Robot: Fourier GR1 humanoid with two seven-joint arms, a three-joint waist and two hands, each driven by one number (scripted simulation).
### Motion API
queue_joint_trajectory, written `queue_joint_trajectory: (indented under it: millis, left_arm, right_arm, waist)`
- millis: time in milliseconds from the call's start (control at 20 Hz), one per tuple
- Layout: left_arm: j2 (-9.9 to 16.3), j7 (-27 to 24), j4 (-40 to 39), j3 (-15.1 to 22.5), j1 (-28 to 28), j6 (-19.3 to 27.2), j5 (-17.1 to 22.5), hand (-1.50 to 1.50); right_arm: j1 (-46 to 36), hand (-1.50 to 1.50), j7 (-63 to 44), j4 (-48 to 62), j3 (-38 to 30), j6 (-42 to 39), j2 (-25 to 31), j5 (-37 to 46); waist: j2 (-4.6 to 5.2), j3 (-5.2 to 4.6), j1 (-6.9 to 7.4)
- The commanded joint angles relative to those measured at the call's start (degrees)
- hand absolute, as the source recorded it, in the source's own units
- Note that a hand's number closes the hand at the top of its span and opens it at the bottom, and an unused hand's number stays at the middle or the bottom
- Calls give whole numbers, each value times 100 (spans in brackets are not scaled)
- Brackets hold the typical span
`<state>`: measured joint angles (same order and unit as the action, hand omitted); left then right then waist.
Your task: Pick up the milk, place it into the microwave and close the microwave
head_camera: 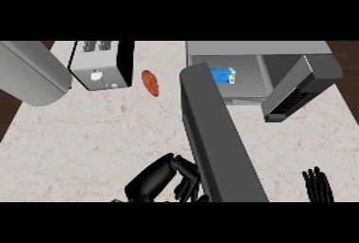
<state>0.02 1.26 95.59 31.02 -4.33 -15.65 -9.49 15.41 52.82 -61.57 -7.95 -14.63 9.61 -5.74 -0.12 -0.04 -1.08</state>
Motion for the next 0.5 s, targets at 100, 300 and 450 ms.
queue_joint_trajectory:
  millis: [100,300,450]
  left_arm:
    - [-2,-20,-1116,1202,-886,1086,-201,150]
    - [-2,0,-2056,1582,-1607,1688,355,150]
    - [-2,124,-2240,2059,-1927,2197,938,150]
  right_arm:
    - [521,-150,167,-855,195,-679,208,-251]
    - [773,-150,-66,-1514,413,-771,278,-409]
    - [959,-150,60,-1814,566,-1109,442,-578]
  waist:
    - [15,-2,-90]
    - [40,-7,-220]
    - [53,-6,-396]
